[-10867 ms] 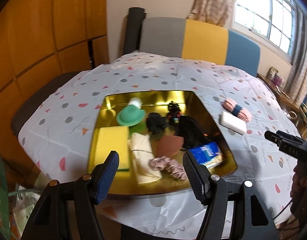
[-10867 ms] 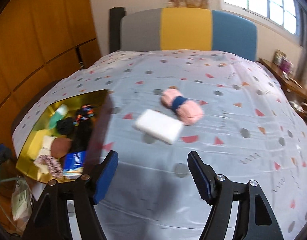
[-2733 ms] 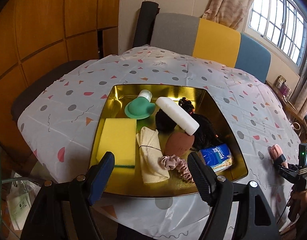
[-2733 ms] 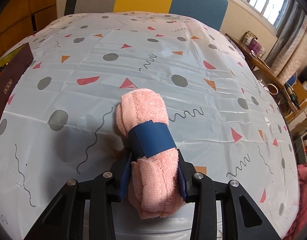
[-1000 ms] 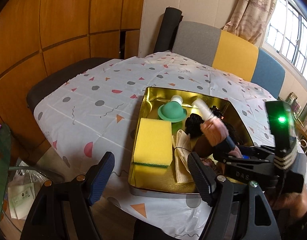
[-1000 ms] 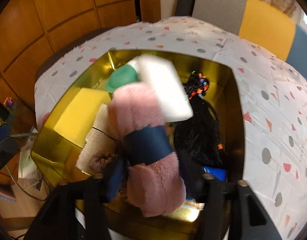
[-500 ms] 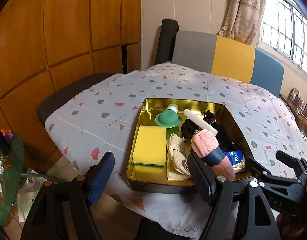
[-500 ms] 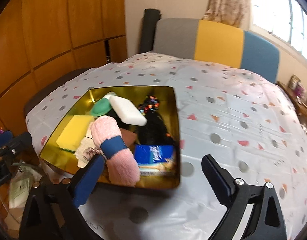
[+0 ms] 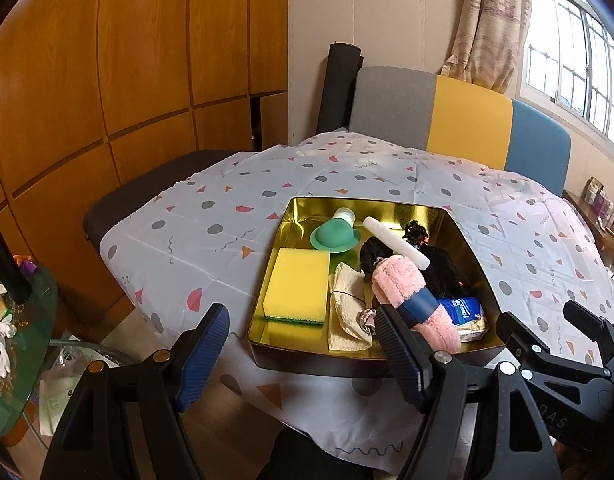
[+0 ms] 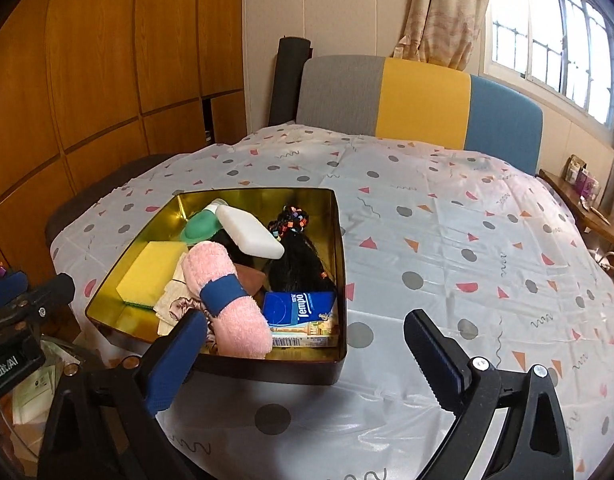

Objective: Organize soft objects

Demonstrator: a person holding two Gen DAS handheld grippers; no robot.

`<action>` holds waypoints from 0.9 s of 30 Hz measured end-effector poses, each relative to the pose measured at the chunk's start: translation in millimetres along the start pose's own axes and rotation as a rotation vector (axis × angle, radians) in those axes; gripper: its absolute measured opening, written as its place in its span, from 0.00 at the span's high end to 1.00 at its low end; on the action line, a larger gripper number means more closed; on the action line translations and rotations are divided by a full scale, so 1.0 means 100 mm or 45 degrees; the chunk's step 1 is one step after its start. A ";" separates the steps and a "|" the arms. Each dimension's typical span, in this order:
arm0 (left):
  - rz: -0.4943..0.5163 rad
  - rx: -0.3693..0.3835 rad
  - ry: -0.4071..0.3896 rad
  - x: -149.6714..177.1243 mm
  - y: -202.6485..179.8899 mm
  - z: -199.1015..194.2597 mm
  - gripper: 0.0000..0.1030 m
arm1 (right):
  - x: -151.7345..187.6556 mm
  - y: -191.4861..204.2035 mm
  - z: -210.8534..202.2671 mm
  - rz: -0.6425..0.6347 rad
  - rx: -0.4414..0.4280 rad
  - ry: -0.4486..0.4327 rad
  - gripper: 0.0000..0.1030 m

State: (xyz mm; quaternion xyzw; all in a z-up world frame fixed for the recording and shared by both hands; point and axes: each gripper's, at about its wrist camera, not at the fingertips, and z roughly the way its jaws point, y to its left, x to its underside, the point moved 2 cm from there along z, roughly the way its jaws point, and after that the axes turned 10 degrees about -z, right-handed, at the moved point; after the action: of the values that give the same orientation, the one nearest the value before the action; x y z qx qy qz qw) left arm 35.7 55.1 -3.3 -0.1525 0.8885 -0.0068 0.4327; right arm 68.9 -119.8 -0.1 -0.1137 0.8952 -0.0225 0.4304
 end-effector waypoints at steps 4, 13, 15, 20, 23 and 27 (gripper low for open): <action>0.001 0.005 -0.009 0.00 0.00 -0.01 0.26 | -0.01 -0.01 -0.02 0.005 0.009 -0.014 0.03; 0.017 0.000 -0.002 -0.01 -0.01 -0.01 0.26 | -0.01 0.00 -0.02 0.002 0.000 -0.009 0.03; 0.020 -0.005 -0.002 -0.01 -0.01 0.00 0.26 | -0.01 0.00 -0.01 0.001 -0.004 -0.008 0.03; 0.014 -0.009 0.003 -0.01 0.00 0.00 0.26 | 0.00 0.00 -0.01 0.006 -0.004 -0.007 0.03; 0.016 -0.010 0.004 -0.01 0.00 0.00 0.26 | 0.00 -0.01 -0.02 0.008 -0.002 -0.010 0.03; 0.018 -0.006 0.004 -0.01 0.00 0.00 0.26 | -0.01 -0.01 -0.03 0.005 -0.002 -0.013 0.03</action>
State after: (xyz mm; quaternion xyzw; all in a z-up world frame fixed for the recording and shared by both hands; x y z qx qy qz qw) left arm 36.6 55.1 -2.7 -0.1473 0.8902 -0.0019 0.4310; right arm 67.5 -120.8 2.2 -0.1122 0.8932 -0.0204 0.4349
